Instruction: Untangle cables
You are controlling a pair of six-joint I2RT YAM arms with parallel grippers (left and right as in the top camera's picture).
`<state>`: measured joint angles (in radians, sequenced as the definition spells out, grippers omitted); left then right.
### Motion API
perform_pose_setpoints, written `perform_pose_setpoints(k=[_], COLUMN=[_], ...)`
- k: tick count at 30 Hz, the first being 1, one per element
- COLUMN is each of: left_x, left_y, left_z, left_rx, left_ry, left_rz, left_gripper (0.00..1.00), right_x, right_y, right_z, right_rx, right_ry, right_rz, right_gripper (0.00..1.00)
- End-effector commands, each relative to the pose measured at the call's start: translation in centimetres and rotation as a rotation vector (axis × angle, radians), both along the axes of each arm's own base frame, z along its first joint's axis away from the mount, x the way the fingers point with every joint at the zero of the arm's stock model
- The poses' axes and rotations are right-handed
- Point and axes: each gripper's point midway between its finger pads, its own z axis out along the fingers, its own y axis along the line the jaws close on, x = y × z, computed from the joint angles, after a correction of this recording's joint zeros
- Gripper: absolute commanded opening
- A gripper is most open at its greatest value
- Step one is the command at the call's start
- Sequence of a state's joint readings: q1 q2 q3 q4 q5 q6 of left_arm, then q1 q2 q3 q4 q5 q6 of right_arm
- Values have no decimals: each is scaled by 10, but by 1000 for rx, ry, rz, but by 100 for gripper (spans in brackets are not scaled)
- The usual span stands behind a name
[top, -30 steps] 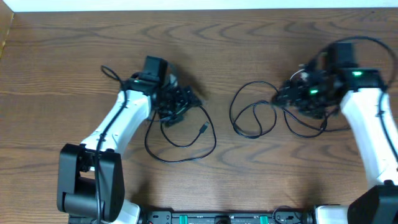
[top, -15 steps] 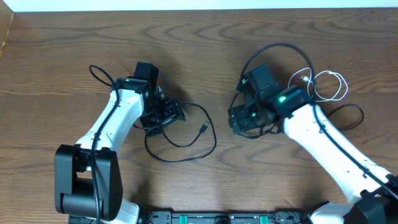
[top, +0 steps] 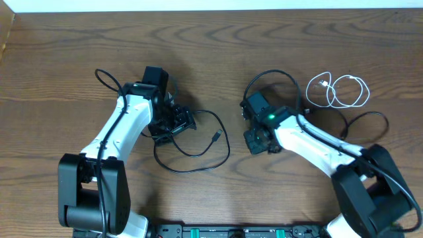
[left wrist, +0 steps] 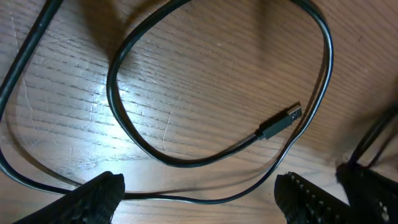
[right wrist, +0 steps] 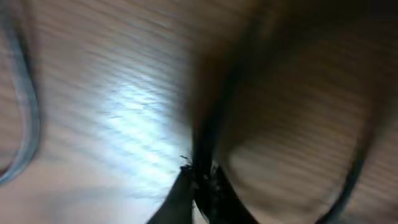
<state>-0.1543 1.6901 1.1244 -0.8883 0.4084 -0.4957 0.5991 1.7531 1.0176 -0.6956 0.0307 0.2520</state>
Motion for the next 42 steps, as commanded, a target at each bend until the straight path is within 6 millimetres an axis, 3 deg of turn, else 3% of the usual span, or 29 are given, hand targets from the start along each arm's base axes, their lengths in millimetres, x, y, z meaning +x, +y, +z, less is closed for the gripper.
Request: perform_pose_setpoints(k=[1, 5, 7, 8, 10, 12, 13, 15, 22, 26, 28, 31, 38, 39, 41, 42], left_x=[-1, -6, -8, -9, -8, -5, -5, -3, -4, -12, -15, -14, -10, -8, -4, -2], left_y=[3, 5, 16, 23, 41, 55, 59, 66, 81, 77, 63, 42, 40, 38, 31, 26], left_z=[4, 2, -2, -3, -6, -7, -7, -7, -12, -26, -36, -46, -64, -64, -63, -62], left_rx=[15, 27, 92, 136, 236, 310, 327, 355, 368, 344, 262, 136, 127, 115, 72, 42], left_ry=[-19, -14, -9, -8, -13, -22, -24, -28, 2, 45, 53, 30, 39, 31, 17, 10], left_rz=[-22, -63, -73, -73, -71, -66, -62, -52, -11, -19, -48, -121, -119, -116, -113, -112], left_gripper=[82, 82, 82, 82, 82, 83, 82, 83, 88, 88, 88, 88, 86, 78, 48, 40], right_x=[24, 42, 47, 48, 49, 49, 50, 52, 52, 44, 40, 41, 45, 45, 45, 45], right_y=[-40, -68, -74, -73, -62, -43, -38, -30, 32, 66, 81, 89, 90, 90, 89, 89], right_z=[7, 19, 20, 20, 22, 29, 33, 42, 75, 76, 76, 74, 74, 74, 74, 74], right_rx=[-174, -187, -132, -91, 32, 169, 203, 229, 379, 406, 411, 377, 368, 367, 366, 366], right_ry=[-116, -136, -106, -85, -32, 16, 24, 29, 13, -11, -26, -67, -84, -82, -81, -81], right_rz=[-76, -197, -250, -268, -285, -230, -208, -193, -54, 32, 75, 58, -20, -20, -20, -22], right_gripper=[1, 1, 1, 8, 40, 93, 99, 99, 99, 97, 98, 99, 99, 99, 99, 99])
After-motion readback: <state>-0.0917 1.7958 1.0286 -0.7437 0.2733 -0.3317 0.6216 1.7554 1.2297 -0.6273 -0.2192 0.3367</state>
